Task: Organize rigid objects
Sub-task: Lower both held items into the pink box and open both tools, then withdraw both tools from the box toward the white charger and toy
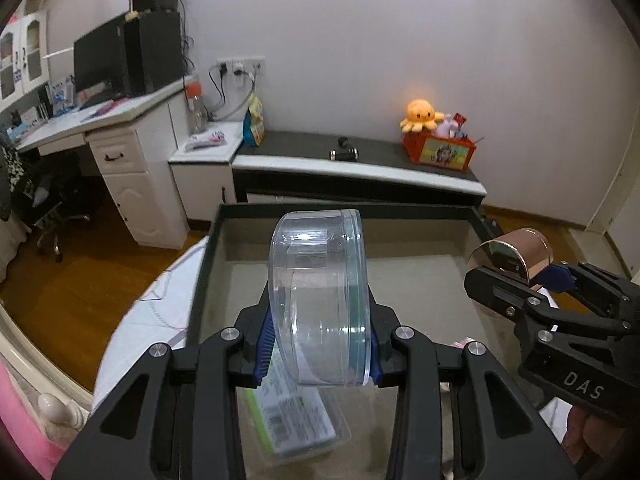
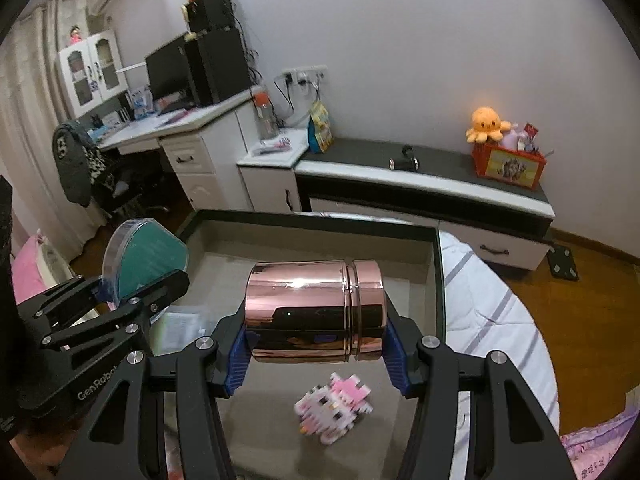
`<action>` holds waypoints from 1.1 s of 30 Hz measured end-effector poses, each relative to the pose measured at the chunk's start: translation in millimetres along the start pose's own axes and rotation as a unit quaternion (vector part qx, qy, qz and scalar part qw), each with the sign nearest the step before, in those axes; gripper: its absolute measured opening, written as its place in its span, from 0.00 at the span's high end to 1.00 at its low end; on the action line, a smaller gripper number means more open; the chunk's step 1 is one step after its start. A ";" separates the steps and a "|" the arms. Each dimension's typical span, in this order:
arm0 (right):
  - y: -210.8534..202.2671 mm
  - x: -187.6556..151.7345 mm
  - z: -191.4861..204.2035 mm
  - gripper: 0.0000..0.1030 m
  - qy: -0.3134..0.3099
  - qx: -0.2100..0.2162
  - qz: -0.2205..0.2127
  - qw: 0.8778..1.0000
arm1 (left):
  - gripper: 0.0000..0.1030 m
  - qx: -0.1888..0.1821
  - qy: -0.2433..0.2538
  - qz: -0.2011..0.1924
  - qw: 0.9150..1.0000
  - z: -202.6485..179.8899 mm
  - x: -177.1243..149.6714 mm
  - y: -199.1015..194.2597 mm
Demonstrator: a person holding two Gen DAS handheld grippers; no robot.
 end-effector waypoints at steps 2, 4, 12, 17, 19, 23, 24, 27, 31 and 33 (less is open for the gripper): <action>14.5 0.0 -2.4 0.45 0.001 -0.003 0.012 1.000 | 0.64 -0.001 -0.002 0.011 1.000 2.5 0.9 10.8; 22.3 2.2 -2.4 0.45 -0.001 -0.005 0.020 1.000 | 0.64 0.001 -0.002 0.018 1.000 4.6 0.9 17.9; 40.1 -4.0 3.0 0.45 -0.013 -0.008 0.047 0.999 | 0.31 0.022 0.001 0.023 0.999 12.2 -2.2 21.8; 45.0 -6.3 3.0 0.26 -0.016 -0.007 0.057 0.998 | 0.04 0.044 0.000 -0.015 0.999 18.2 -2.7 -4.6; 42.7 -7.5 -0.1 0.09 -0.008 -0.012 0.055 0.998 | 0.00 0.040 -0.005 -0.030 0.999 21.7 -4.6 -18.7; 28.4 -7.3 -2.8 0.00 0.013 0.012 0.043 0.999 | 0.00 0.046 -0.013 -0.058 0.997 26.5 -9.1 -50.2; 22.4 -6.7 -2.8 0.00 0.018 0.017 0.036 0.999 | 0.00 0.046 -0.015 -0.063 0.997 27.3 -10.3 -56.7; 4.4 -4.3 -3.0 0.00 0.028 0.016 0.015 0.999 | 0.00 0.049 -0.014 -0.077 0.996 25.0 -16.1 -78.2; -21.4 -3.6 0.2 0.00 0.033 0.013 -0.007 0.999 | 0.00 0.051 -0.012 -0.088 0.995 20.1 -24.2 -100.4; -37.1 -5.5 2.4 0.00 0.034 0.011 -0.021 0.999 | 0.00 0.052 -0.011 -0.096 0.994 16.5 -29.9 -113.7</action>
Point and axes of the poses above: each gripper's, at about its wrist camera, not at the fingertips, and y roughly the way its jaws point, z to its left, x to its top, the point moved 2 cm from there along y, roughly the way its jaws point, and after that the axes turned 12 degrees about -x, right-handed, at the moved point
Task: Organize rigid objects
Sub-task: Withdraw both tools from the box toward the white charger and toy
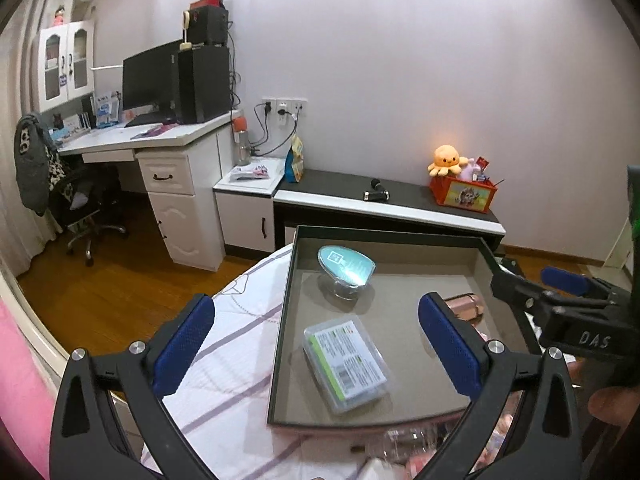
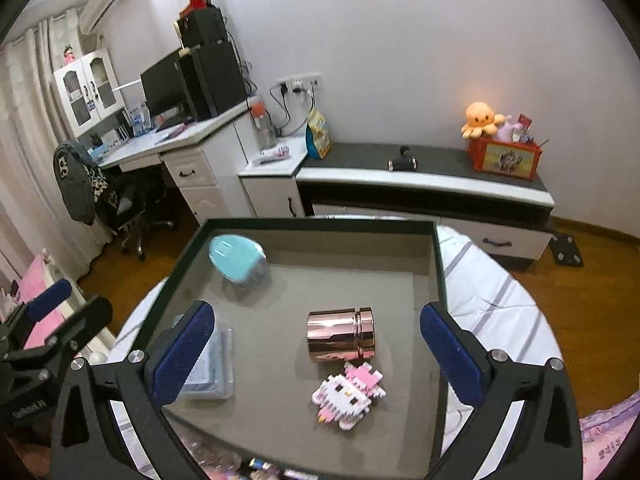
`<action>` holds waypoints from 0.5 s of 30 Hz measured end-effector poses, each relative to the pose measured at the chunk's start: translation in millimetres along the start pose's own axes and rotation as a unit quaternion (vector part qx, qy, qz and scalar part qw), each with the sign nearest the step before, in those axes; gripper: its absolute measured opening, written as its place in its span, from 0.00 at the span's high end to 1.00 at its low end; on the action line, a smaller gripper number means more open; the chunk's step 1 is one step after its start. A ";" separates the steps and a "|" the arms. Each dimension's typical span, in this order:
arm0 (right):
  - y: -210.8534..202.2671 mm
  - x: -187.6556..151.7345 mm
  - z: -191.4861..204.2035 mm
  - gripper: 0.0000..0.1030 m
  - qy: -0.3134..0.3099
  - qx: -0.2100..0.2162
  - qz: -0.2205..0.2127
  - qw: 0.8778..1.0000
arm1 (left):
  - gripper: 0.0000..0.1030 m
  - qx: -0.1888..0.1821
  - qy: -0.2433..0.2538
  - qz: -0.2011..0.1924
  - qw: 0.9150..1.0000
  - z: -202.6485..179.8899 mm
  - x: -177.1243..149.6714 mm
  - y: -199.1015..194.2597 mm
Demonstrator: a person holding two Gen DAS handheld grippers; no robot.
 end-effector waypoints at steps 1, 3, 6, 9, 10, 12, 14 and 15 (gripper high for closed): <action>-7.4 -0.5 0.4 0.00 0.002 -0.001 -0.006 1.000 | 0.00 0.001 0.001 -0.003 1.000 -1.8 -1.0 -5.0; -25.8 -3.6 0.6 0.00 0.005 -0.004 -0.021 1.000 | 0.00 0.004 0.004 -0.010 1.000 -5.2 -5.1 -19.6; -56.0 -11.0 -0.7 0.00 0.010 -0.008 -0.044 0.999 | 0.00 0.005 0.006 -0.021 1.000 -9.4 -11.9 -39.8; -86.6 -19.3 -4.9 0.00 0.014 -0.010 -0.066 0.998 | 0.00 0.007 0.011 -0.031 0.999 -14.8 -18.6 -62.2; -93.5 -22.5 -6.5 0.00 0.016 -0.011 -0.071 0.997 | 0.00 0.008 0.013 -0.034 0.999 -16.1 -19.8 -67.1; -112.1 -31.0 -9.7 0.00 0.021 -0.012 -0.083 0.996 | 0.00 0.014 0.017 -0.044 0.999 -20.0 -25.4 -82.9; -129.3 -38.4 -13.7 0.00 0.026 -0.014 -0.095 0.995 | 0.00 0.015 0.015 -0.053 0.998 -21.2 -30.0 -97.0; -138.6 -43.1 -16.6 0.00 0.028 -0.013 -0.101 0.994 | 0.00 0.013 0.014 -0.058 0.998 -22.4 -32.7 -104.2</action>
Point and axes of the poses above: each gripper's, at about its wrist camera, not at the fingertips, and y roughly the way its jaws point, z to its left, x to its top, the point moved 2 cm from there along y, roughly the way its jaws point, and after that the axes turned 12 degrees about -x, right-handed, at the moved point
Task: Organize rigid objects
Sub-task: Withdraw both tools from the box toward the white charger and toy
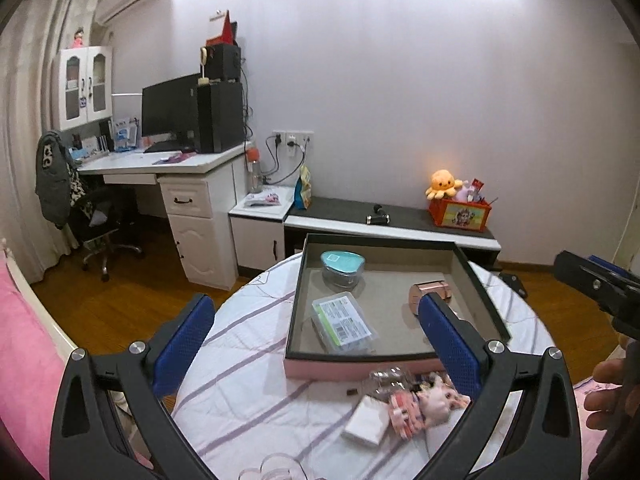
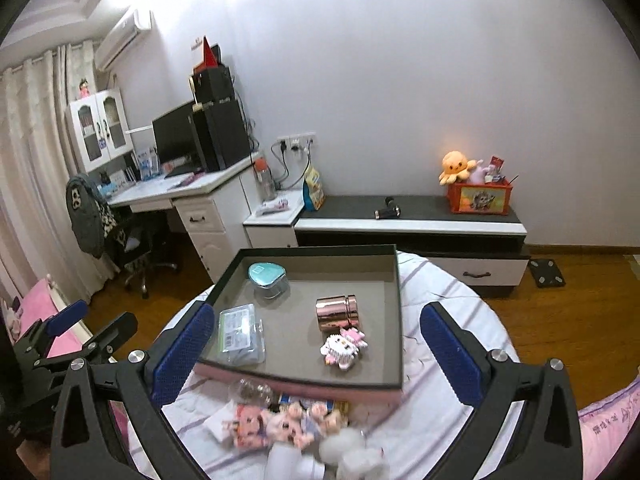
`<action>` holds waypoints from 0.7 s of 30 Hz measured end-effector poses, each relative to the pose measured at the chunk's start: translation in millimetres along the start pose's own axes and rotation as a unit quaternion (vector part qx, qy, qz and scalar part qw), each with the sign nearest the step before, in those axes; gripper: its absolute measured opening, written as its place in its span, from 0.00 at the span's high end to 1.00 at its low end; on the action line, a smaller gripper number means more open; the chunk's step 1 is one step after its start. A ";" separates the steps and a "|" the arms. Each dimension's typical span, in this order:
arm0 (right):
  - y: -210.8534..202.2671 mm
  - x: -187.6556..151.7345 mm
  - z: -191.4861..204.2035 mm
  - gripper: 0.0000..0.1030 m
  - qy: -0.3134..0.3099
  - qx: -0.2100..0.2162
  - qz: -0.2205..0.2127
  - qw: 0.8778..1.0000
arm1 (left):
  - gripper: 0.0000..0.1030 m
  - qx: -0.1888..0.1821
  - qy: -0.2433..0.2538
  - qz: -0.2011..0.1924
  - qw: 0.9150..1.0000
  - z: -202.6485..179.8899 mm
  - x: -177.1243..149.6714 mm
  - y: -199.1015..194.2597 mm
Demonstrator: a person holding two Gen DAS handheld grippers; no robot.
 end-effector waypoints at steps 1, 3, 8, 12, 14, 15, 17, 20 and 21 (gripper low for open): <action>-8.7 -2.2 -2.8 0.00 0.002 -0.001 -0.005 1.000 | 0.00 -0.001 0.000 -0.006 1.000 -1.4 -2.0 -9.4; -26.5 -6.8 -6.6 0.00 0.006 -0.003 -0.017 1.000 | 0.00 0.002 0.004 -0.013 1.000 -6.7 -5.3 -21.7; -58.3 -19.4 -12.3 0.00 0.012 -0.008 -0.035 0.999 | 0.00 0.003 0.010 -0.021 1.000 -17.9 -19.3 -46.5; -71.7 -36.7 -15.9 0.00 0.014 -0.019 -0.037 0.999 | 0.00 -0.001 0.006 -0.007 1.000 -23.1 -37.1 -55.1; -75.1 -48.7 -17.5 0.00 0.016 -0.020 -0.029 0.999 | 0.00 -0.001 0.009 0.002 1.000 -25.6 -47.0 -57.5; -75.7 -53.1 -17.8 0.00 0.016 -0.021 -0.026 0.999 | 0.00 0.000 0.009 0.008 1.000 -26.1 -53.3 -58.2; -76.2 -63.6 -19.0 0.00 0.013 -0.026 -0.016 0.999 | 0.00 -0.002 0.005 0.015 1.000 -26.3 -60.6 -59.3; -76.0 -75.4 -20.9 0.00 0.009 -0.030 -0.002 0.999 | 0.00 -0.004 -0.001 0.022 1.000 -26.1 -69.4 -62.8; -76.5 -77.6 -22.4 0.00 0.010 -0.033 0.000 0.999 | 0.00 -0.005 -0.001 0.022 1.000 -26.6 -71.2 -64.8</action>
Point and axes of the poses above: each gripper's, at about its wrist camera, not at the fingertips, and y roughly the way its jaws point, z to its left, x to its top, the point moved 2 cm from there along y, roughly the way its jaws point, and after that the axes turned 12 degrees about -x, right-handed, at the moved point
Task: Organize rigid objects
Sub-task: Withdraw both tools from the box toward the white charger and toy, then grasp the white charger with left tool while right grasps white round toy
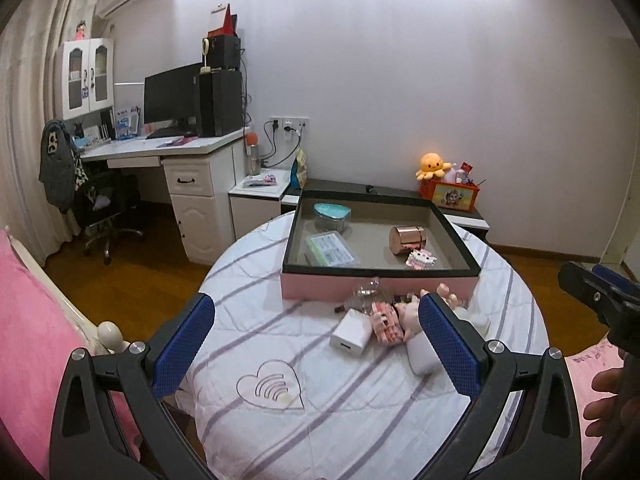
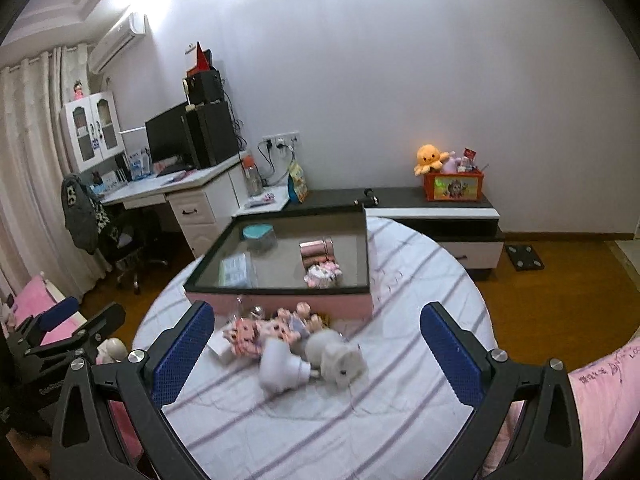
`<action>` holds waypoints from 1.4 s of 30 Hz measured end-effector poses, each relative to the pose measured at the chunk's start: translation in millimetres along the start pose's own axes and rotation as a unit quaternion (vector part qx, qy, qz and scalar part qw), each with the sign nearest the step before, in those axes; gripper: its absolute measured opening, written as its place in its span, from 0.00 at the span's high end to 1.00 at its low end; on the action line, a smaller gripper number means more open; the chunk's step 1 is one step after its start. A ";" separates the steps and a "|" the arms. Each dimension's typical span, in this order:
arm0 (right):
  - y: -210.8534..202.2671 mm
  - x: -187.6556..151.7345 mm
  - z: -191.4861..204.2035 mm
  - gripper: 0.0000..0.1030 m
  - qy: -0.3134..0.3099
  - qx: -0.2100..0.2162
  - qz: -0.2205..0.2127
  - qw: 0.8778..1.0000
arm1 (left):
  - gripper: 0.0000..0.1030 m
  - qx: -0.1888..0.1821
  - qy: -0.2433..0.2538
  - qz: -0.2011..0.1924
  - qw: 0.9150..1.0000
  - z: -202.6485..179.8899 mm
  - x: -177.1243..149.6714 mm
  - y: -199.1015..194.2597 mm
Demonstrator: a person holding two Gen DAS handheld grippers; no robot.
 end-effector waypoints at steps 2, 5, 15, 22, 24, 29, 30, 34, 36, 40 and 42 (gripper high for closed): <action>-4.1 -2.6 -2.3 0.00 0.003 -0.001 -0.001 1.000 | 0.00 0.000 0.000 -0.004 1.000 -0.7 -1.6 -5.2; -12.8 -2.5 -0.1 0.00 0.001 -0.006 -0.009 1.000 | 0.00 -0.001 -0.001 -0.012 1.000 -1.2 -1.4 -11.3; -20.1 -3.1 6.9 0.00 -0.012 -0.004 -0.013 1.000 | 0.00 -0.001 0.002 -0.014 1.000 -2.7 -3.2 -15.3; 11.5 -14.9 -1.7 0.00 -0.017 -0.021 0.031 0.999 | 0.00 -0.002 0.003 0.055 0.998 6.9 -29.3 31.9; 27.3 -21.9 -5.0 0.00 -0.019 -0.025 0.053 0.998 | 0.00 -0.002 0.000 0.076 0.997 10.2 -38.3 47.4; 63.4 -39.0 -8.6 0.00 -0.027 -0.024 0.098 0.995 | 0.00 -0.007 0.002 0.110 0.994 13.9 -51.5 81.5; 68.9 -41.2 -8.2 0.00 -0.029 -0.022 0.105 0.994 | 0.00 -0.009 0.002 0.118 0.993 14.7 -53.4 89.6; 95.2 -52.0 -7.9 0.00 -0.033 -0.013 0.134 0.990 | 0.00 -0.016 0.006 0.146 0.989 18.0 -58.1 118.1; 106.4 -55.0 -8.5 0.00 -0.031 -0.006 0.145 0.989 | 0.00 -0.021 0.009 0.158 0.987 19.2 -60.5 131.5; 125.7 -55.6 -6.9 0.00 -0.033 0.007 0.159 0.987 | 0.00 -0.030 0.011 0.188 0.982 24.4 -64.7 158.6; 136.5 -55.7 -5.4 0.00 -0.036 0.014 0.168 0.985 | 0.01 -0.034 0.009 0.195 0.980 26.8 -64.9 165.7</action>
Point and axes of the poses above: each gripper's, at about its wrist camera, not at the fingertips, and y roughly the way its jaws point, z to its left, x to its top, the point moved 2 cm from there along y, roughly the way its jaws point, and after that the axes turned 12 degrees about -x, right-handed, at the moved point
